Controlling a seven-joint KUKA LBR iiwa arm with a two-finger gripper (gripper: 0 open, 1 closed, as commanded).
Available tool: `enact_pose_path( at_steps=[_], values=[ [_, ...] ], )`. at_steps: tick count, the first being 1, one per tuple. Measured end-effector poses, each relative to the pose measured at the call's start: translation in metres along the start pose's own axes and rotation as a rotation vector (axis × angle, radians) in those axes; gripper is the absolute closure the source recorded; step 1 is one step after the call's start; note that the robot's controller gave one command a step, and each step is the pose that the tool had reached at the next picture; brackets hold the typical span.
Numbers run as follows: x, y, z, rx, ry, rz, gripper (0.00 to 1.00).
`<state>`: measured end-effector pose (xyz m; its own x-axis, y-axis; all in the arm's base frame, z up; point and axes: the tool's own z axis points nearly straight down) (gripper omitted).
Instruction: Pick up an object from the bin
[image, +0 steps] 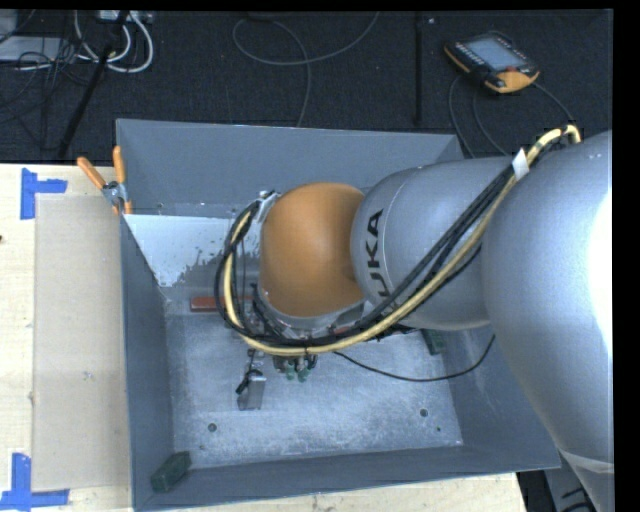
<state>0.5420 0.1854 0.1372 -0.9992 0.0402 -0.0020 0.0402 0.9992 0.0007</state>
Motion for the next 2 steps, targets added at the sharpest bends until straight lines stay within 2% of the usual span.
enact_pose_path(
  at_steps=[1, 2],
  values=[
    [-0.031, -0.004, 0.026, 0.0, 0.001, -0.13, 0.0],
    [-0.023, -0.05, 0.057, 0.0, 0.001, -0.246, 0.0]
  ],
)
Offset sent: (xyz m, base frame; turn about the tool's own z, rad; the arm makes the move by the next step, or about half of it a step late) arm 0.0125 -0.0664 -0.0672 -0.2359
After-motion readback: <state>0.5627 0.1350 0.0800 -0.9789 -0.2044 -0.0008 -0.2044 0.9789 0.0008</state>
